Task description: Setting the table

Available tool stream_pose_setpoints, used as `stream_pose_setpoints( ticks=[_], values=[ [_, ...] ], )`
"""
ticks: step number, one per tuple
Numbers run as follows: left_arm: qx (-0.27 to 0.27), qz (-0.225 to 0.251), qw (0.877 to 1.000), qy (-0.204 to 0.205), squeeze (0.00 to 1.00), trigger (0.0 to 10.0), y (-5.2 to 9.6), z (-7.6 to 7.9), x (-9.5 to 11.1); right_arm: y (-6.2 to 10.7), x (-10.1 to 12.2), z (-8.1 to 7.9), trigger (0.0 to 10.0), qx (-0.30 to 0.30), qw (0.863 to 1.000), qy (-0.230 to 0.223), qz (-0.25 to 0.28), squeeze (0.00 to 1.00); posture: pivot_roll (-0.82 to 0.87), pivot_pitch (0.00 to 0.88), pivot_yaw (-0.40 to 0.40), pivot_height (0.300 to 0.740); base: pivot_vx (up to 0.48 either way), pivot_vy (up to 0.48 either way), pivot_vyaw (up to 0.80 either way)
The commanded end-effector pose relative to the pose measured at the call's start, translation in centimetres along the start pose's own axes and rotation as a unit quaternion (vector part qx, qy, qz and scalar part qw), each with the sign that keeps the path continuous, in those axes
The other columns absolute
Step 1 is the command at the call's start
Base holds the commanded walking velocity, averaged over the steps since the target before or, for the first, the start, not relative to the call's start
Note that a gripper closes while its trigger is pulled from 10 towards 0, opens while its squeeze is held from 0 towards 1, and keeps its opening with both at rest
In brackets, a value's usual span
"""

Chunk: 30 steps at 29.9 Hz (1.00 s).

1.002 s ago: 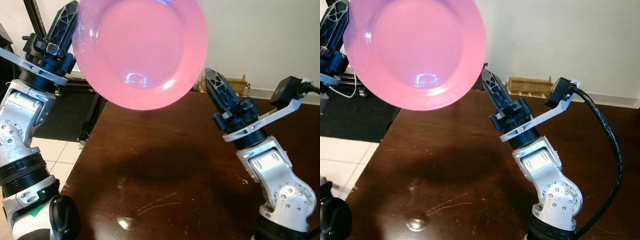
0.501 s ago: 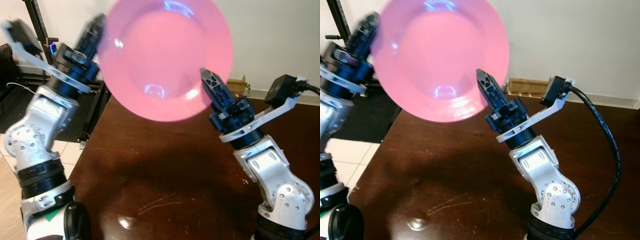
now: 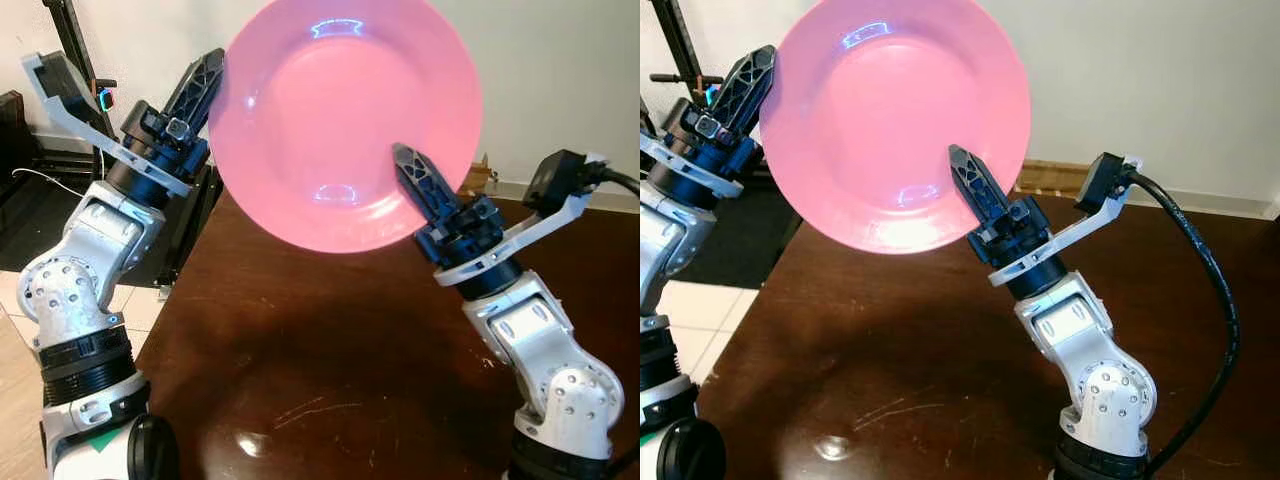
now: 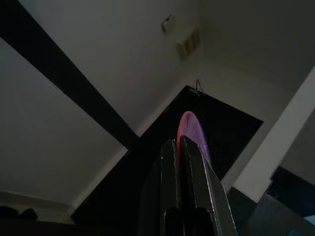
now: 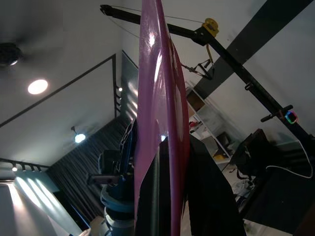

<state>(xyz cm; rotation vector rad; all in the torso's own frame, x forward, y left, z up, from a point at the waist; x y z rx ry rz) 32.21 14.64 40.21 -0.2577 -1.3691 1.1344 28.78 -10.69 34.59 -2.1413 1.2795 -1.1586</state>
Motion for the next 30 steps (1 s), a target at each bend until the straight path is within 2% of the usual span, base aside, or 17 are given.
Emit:
stream_pose_setpoints(
  ticks=[1, 4, 5, 6, 7, 8, 12, 16, 18, 19, 20, 22, 23, 24, 26, 27, 30],
  values=[
    [0.024, -0.023, 0.999, -0.017, 1.0, 10.0, 0.2, -0.6, -0.8, 0.3, 0.1, -0.2, 0.0, 0.002, 1.0, 0.005, 0.005, 0.0, -0.01, 0.07, 0.024, 0.74, 0.0, 0.0, 0.0],
    [0.028, -0.027, 0.999, -0.02, 1.0, 10.0, 0.3, -0.7, -1.0, 0.3, 0.2, -0.2, 0.0, 0.001, 1.0, 0.008, 0.006, 0.0, -0.01, 0.07, 0.024, 0.74, 0.0, 0.0, 0.0],
    [0.029, -0.032, 0.999, -0.019, 1.0, 10.0, 0.4, -0.7, -1.1, 0.3, 0.2, -0.1, 4.2, -0.001, 1.0, 0.013, 0.005, 0.0, 0.0, 0.072, 0.026, 0.74, 0.0, 0.0, 0.0],
    [0.03, -0.036, 0.999, -0.019, 1.0, 10.0, 0.5, -0.7, -1.2, 0.4, 0.3, 0.0, 10.0, -0.01, 1.0, 0.026, 0.006, 0.0, 0.0, 0.072, 0.026, 0.74, 0.0, 0.0, 0.0],
    [0.032, -0.038, 0.999, -0.015, 1.0, 10.0, 0.8, -0.9, -1.3, 0.5, 0.4, 0.2, 10.0, -0.023, 0.999, 0.046, 0.01, 0.0, -0.01, 0.076, 0.033, 0.74, 0.0, 0.0, 0.0],
    [0.036, -0.037, 0.999, -0.003, 0.0, 10.0, 1.7, -1.0, -1.1, 0.7, 0.8, 0.7, 10.0, -0.052, 0.995, 0.085, 0.02, 0.0, 0.0, 0.078, 0.036, 0.74, 0.0, 0.0, 0.0],
    [0.036, -0.049, 0.998, -0.016, 0.0, 10.0, 3.8, -1.2, -0.2, 1.8, 2.5, 1.8, 10.0, -0.106, 0.984, 0.128, 0.056, 0.0, 0.0, 0.087, 0.042, 0.74, 0.0, 0.0, 0.0],
    [0.082, -0.107, 0.989, -0.065, 0.0, 10.0, 7.2, -2.4, 0.1, 4.5, 4.2, 3.7, 10.0, -0.208, 0.949, 0.227, 0.071, 0.0, 0.02, 0.09, 0.044, 0.74, 0.0, 0.0, 0.0],
    [0.144, -0.182, 0.964, -0.131, 0.0, 10.0, 8.8, -4.2, -2.0, 5.8, 3.7, 5.0, 10.0, -0.255, 0.937, 0.229, 0.074, 0.0, 0.02, 0.093, 0.041, 0.74, 0.0, 0.0, 0.0],
    [0.144, -0.182, 0.964, -0.131, 0.0, 10.0, 8.8, -4.2, -2.0, 5.8, 3.7, 5.0, 10.0, -0.255, 0.937, 0.229, 0.074, 0.0, 0.02, 0.093, 0.041, 0.74, 0.0, 0.0, 0.0],
    [0.165, -0.214, 0.95, -0.156, 0.0, 10.0, 9.4, -4.8, -2.9, 6.3, 3.5, 5.6, 10.0, -0.276, 0.931, 0.228, 0.077, 0.0, 0.03, 0.092, 0.039, 0.74, 0.0, 0.0, 0.0],
    [0.202, -0.288, 0.906, -0.236, 0.0, 10.0, 10.5, -5.9, -6.5, 7.7, 2.0, 7.8, 10.0, -0.349, 0.904, 0.233, 0.084, 0.0, 0.04, 0.091, 0.033, 0.74, 0.0, 0.0, 0.0],
    [0.202, -0.288, 0.906, -0.236, 0.0, 10.0, 10.5, -5.9, -6.5, 7.7, 2.0, 7.8, 10.0, -0.349, 0.904, 0.233, 0.084, 0.0, 0.04, 0.091, 0.033, 0.74, 0.0, 0.0, 0.0],
    [0.197, -0.338, 0.877, -0.28, 0.0, 10.0, 10.9, -5.9, -9.4, 7.6, 0.1, 8.2, 10.0, -0.361, 0.894, 0.257, 0.064, 0.0, 0.04, 0.09, 0.033, 0.74, 0.0, 0.0, 0.0],
    [0.161, -0.375, 0.851, -0.329, 0.0, 10.0, 11.1, -5.2, -11.6, 7.0, -1.0, 7.7, 10.0, -0.353, 0.888, 0.29, 0.054, 0.0, 0.04, 0.086, 0.032, 0.74, 0.0, 0.0, 0.0],
    [0.153, -0.381, 0.847, -0.337, 0.0, 10.0, 11.2, -5.0, -12.0, 6.9, -1.2, 7.6, 10.0, -0.35, 0.886, 0.298, 0.054, 0.0, 0.04, 0.086, 0.032, 0.74, 0.0, 0.0, 0.0],
    [0.129, -0.381, 0.86, -0.314, 0.0, 10.0, 11.2, -3.6, -13.2, 6.5, -1.6, 6.7, 10.0, -0.34, 0.88, 0.329, 0.051, 0.0, 0.03, 0.085, 0.036, 0.74, 0.0, 0.0, 0.0]
  ],
)
Point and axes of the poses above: a point about 5 cm out from each wrist's last joint towards the gripper, its own y axis pointing back from the gripper into the wrist, its own x axis along the axis of the wrist's last joint, z = x × y, the point moved 3 cm from there along -y, pointing out of the wrist towards the gripper, and after that the axes turned 13 degrees about -y, right-handed, at the moved point
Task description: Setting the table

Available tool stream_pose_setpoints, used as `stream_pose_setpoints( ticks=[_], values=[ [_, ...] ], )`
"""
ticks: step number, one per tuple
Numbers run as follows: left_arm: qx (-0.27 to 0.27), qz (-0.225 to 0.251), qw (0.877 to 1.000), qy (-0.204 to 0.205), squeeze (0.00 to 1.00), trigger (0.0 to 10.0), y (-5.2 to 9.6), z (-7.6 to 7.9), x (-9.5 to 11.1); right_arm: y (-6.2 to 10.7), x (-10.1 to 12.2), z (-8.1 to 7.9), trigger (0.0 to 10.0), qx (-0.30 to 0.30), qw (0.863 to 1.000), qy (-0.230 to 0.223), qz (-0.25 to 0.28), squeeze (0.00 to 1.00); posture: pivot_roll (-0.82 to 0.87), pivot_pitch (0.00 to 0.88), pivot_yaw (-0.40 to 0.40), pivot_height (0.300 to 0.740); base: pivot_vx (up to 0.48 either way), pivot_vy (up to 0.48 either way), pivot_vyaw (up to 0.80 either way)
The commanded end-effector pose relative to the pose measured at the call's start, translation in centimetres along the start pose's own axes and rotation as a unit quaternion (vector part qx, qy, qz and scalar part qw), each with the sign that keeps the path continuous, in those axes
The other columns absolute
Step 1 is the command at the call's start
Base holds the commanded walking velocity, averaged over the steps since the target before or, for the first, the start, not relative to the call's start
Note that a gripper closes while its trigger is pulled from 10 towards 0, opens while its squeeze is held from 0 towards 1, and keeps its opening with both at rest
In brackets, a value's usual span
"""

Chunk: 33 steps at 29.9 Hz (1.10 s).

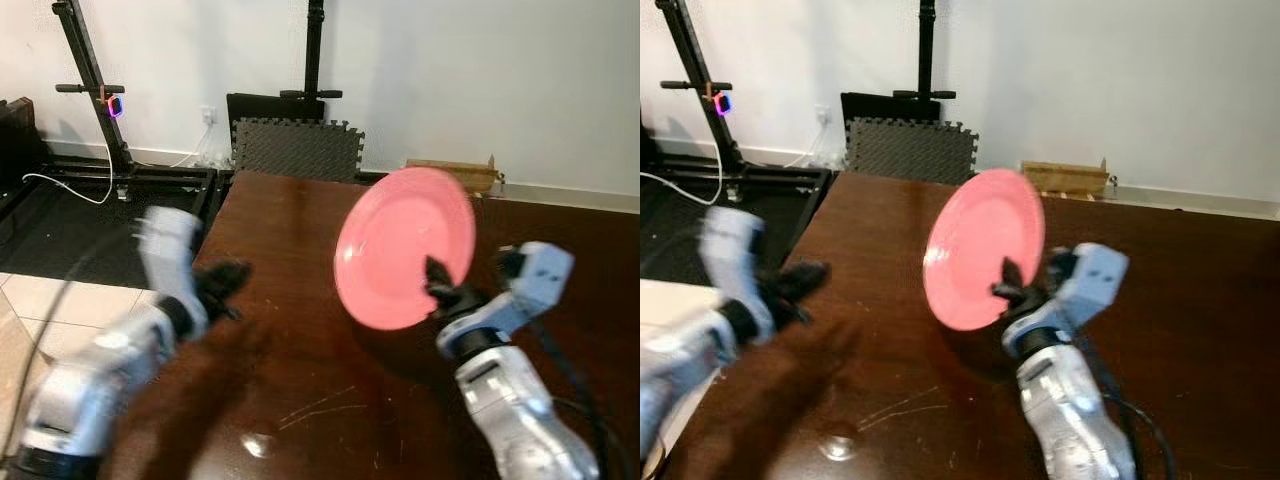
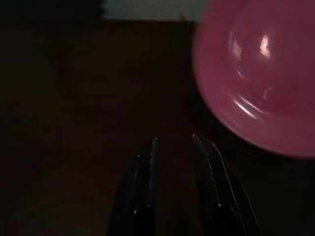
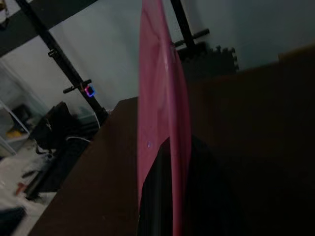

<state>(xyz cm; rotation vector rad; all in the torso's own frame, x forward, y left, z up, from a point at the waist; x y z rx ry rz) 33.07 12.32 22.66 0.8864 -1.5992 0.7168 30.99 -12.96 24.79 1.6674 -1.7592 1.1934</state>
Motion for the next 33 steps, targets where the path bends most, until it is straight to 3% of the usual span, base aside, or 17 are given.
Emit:
stream_pose_setpoints(
  ticks=[1, 3, 5, 6, 11, 19, 33],
  values=[
    [-0.016, 0.021, 1.0, 0.006, 0.0, 10.0, 0.4, 1.2, 0.6, 0.6, 1.1, -0.8, 10.0, 0.007, 0.999, 0.043, 0.033, 0.0, 0.03, 0.085, 0.036, 0.74, 0.0, 0.0, 0.0],
    [-0.01, 0.043, 0.999, 0.008, 0.0, 10.0, 0.8, 1.1, 1.3, 1.0, 1.6, -1.2, 10.0, 0.012, 0.993, 0.102, 0.051, 0.0, 0.02, 0.081, 0.039, 0.74, 0.0, 0.0, 0.0],
    [-0.001, 0.05, 0.998, -0.032, 0.0, 10.0, 1.1, 0.8, 1.4, 1.2, 1.8, -1.0, 10.0, 0.0, 0.991, 0.121, 0.063, 0.0, 0.01, 0.08, 0.044, 0.74, 0.0, 0.0, 0.0],
    [0.01, 0.053, 0.997, -0.054, 0.0, 10.0, 1.1, 0.7, 1.4, 1.2, 2.0, -0.5, 10.0, -0.012, 0.99, 0.121, 0.07, 0.0, 0.01, 0.076, 0.045, 0.74, 0.0, 0.0, 0.0],
    [0.062, 0.053, 0.995, -0.057, 0.0, 10.0, 0.4, 0.5, 0.8, 0.8, 2.2, 0.1, 10.0, -0.029, 0.987, 0.129, 0.088, 0.0, 0.01, 0.075, 0.045, 0.74, 0.0, 0.0, 0.0],
    [0.055, 0.054, 0.995, -0.062, 0.0, 10.0, 0.3, 1.9, 0.5, 0.8, 1.6, -0.1, 10.0, -0.025, 0.987, 0.138, 0.082, 0.0, 0.02, 0.075, 0.04, 0.74, -0.101, 0.0, 0.0],
    [0.055, 0.059, 0.995, -0.061, 0.0, 10.0, -0.1, 2.1, 0.4, 0.7, 1.1, 0.0, 10.0, -0.024, 0.987, 0.137, 0.079, 0.0, 0.02, 0.068, 0.044, 0.74, -0.48, 0.0, 0.0]
  ],
)
Point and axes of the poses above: a point about 5 cm out from each wrist's last joint towards the gripper, its own y axis pointing back from the gripper into the wrist, its own x axis along the axis of the wrist's last joint, z = x × y, the point moved 3 cm from there along -y, pointing out of the wrist towards the gripper, and after that the axes turned 13 degrees about -y, right-handed, at the moved point
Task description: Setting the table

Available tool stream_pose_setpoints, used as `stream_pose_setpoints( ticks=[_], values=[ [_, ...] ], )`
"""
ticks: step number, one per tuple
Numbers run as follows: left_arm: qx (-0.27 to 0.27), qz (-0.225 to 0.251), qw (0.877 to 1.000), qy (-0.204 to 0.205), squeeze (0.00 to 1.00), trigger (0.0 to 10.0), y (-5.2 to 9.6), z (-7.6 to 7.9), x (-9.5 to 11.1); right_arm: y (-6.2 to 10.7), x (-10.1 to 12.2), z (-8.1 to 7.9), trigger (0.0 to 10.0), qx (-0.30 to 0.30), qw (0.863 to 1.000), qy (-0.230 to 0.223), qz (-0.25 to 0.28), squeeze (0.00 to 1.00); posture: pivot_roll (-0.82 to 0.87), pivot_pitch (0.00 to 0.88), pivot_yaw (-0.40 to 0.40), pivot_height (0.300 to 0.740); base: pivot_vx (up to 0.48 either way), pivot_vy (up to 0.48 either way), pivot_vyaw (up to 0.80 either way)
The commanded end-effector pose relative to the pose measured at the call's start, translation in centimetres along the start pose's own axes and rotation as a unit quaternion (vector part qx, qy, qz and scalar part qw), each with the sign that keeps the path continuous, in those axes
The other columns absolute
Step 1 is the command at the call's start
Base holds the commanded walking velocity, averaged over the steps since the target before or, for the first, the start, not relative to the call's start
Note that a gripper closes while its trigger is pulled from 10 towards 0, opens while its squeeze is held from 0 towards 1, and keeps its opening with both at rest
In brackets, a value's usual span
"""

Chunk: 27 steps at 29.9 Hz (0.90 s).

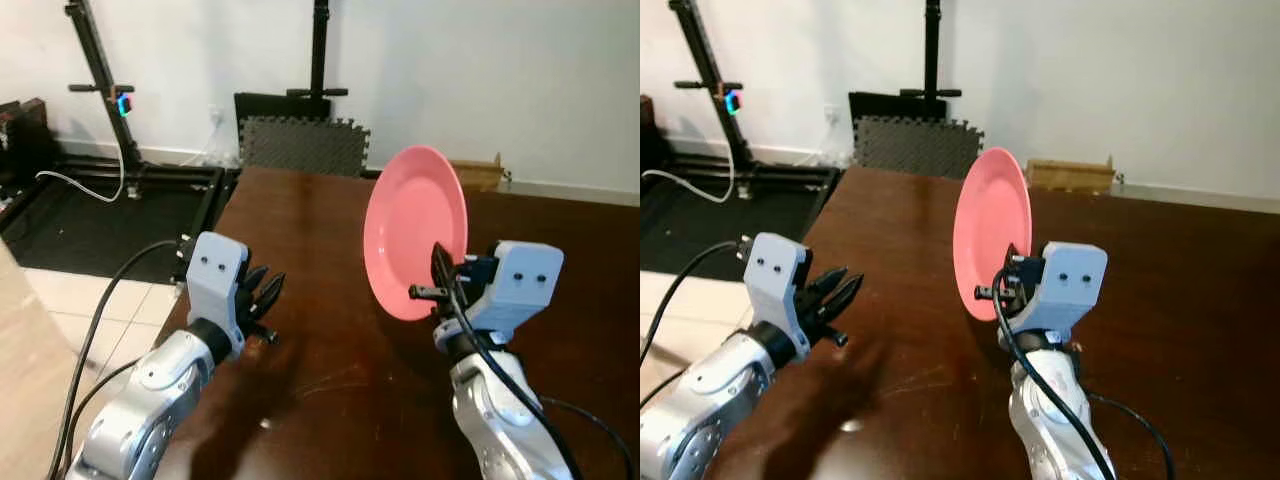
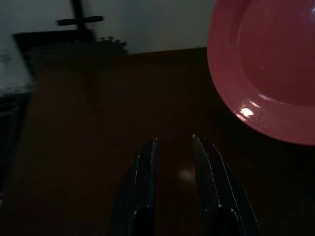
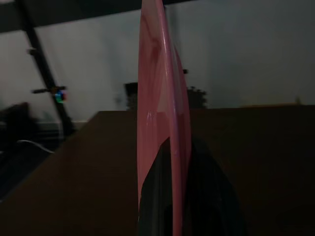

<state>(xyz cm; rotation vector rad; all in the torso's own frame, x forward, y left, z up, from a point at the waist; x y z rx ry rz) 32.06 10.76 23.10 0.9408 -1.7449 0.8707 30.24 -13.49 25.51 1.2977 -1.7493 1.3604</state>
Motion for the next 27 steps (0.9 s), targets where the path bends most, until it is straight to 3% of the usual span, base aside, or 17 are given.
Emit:
stream_pose_setpoints(
  ticks=[1, 13, 27],
  values=[
    [-0.009, -0.003, 1.0, 0.001, 0.0, 10.0, -0.05, 0.52, -0.38, 0.2, 0.01, 0.16, 10.0, -0.002, 1.0, 0.004, 0.004, 0.0, 0.02, 0.067, 0.045, 0.74, -0.48, 0.0, 0.0],
    [-0.011, -0.007, 1.0, -0.001, 0.0, 10.0, -0.29, 0.68, -0.71, 0.38, -0.2, 0.37, 10.0, -0.006, 1.0, 0.007, 0.001, 0.0, 0.01, 0.073, 0.048, 0.74, -0.458, 0.0, 0.0],
    [-0.012, -0.017, 1.0, 0.001, 0.0, 10.0, -0.48, 1.02, -1.13, 0.45, -0.48, 0.49, 10.0, -0.009, 1.0, 0.009, -0.004, 0.0, 0.01, 0.081, 0.047, 0.74, 0.0, 0.0, 0.0]
  ],
)
Point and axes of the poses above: a point about 5 cm out from each wrist's last joint towards the gripper, its own y axis pointing back from the gripper into the wrist, its own x axis along the axis of the wrist's last joint, z = x × y, the point moved 3 cm from there along -y, pointing out of the wrist towards the gripper, and after that the axes turned 13 degrees about -y, right-handed, at the moved point
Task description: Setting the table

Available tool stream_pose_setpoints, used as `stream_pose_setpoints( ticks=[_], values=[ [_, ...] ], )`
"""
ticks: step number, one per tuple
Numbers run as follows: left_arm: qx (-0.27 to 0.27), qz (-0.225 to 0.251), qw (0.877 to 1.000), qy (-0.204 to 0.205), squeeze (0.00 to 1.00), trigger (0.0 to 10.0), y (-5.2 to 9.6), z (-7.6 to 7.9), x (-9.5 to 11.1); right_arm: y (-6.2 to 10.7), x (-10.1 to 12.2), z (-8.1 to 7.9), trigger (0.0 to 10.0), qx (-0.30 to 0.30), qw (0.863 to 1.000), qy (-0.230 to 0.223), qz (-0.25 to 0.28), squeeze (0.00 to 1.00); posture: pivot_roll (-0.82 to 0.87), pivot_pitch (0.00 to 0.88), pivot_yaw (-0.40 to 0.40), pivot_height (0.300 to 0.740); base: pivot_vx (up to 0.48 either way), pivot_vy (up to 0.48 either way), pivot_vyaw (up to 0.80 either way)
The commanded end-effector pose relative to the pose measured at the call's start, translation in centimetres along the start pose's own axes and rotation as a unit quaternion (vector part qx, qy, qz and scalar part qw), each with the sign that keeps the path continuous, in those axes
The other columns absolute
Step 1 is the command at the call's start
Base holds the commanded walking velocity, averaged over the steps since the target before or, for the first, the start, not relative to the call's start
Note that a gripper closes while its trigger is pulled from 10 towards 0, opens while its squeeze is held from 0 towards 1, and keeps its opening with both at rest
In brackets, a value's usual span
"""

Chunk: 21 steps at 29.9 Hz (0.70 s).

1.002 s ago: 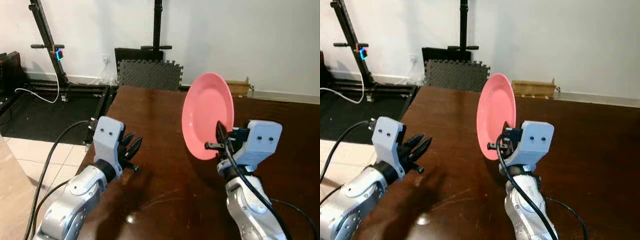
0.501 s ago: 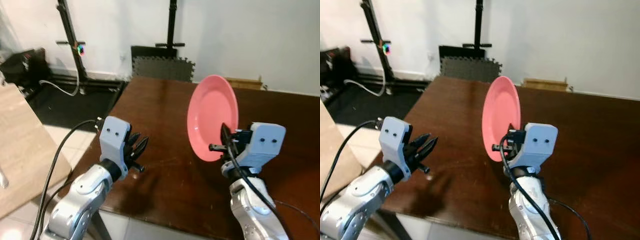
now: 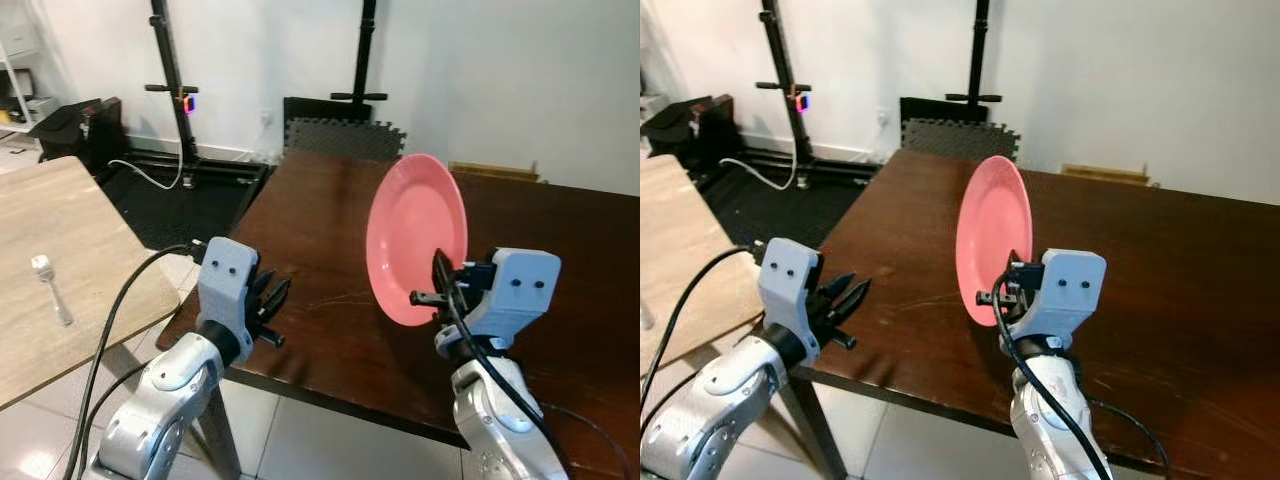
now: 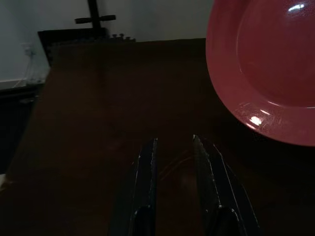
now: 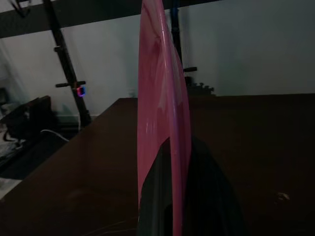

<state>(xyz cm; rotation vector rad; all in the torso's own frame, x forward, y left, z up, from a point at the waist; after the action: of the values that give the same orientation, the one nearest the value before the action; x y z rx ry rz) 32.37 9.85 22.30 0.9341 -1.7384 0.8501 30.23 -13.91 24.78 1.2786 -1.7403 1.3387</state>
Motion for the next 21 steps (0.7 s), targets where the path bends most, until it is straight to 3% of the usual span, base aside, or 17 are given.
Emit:
stream_pose_setpoints(
  ticks=[1, 12, 21],
  values=[
    [-0.007, -0.015, 1.0, -0.003, 0.0, 10.0, 0.06, 0.17, -0.52, 0.17, -0.01, -0.13, 10.0, 0.002, 1.0, 0.001, 0.001, 0.0, 0.01, 0.085, 0.048, 0.74, 0.0, 0.0, 0.0],
    [0.011, -0.02, 1.0, -0.005, 0.0, 10.0, 0.04, -0.18, -0.76, 0.2, -0.41, -0.19, 10.0, 0.004, 1.0, 0.006, -0.008, 0.0, 0.01, 0.085, 0.048, 0.74, 0.0, 0.05, 0.0],
    [0.026, -0.023, 0.999, 0.001, 0.0, 10.0, 0.08, -0.66, -0.86, 0.1, -0.7, -0.25, 10.0, 0.006, 1.0, 0.019, -0.016, 0.0, 0.01, 0.087, 0.046, 0.74, -0.107, 0.425, 0.8]
  ],
)
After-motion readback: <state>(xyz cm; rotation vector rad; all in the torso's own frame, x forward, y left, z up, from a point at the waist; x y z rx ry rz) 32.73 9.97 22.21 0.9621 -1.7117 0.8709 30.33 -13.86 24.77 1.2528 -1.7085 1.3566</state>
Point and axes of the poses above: a point about 5 cm out from each wrist's last joint towards the gripper, its own y axis pointing back from the gripper into the wrist, its own x axis along the axis of the wrist's last joint, z = x × y, the point moved 3 cm from there along -y, pointing out of the wrist towards the gripper, and after that the axes turned 13 degrees about -y, right-handed, at the moved point
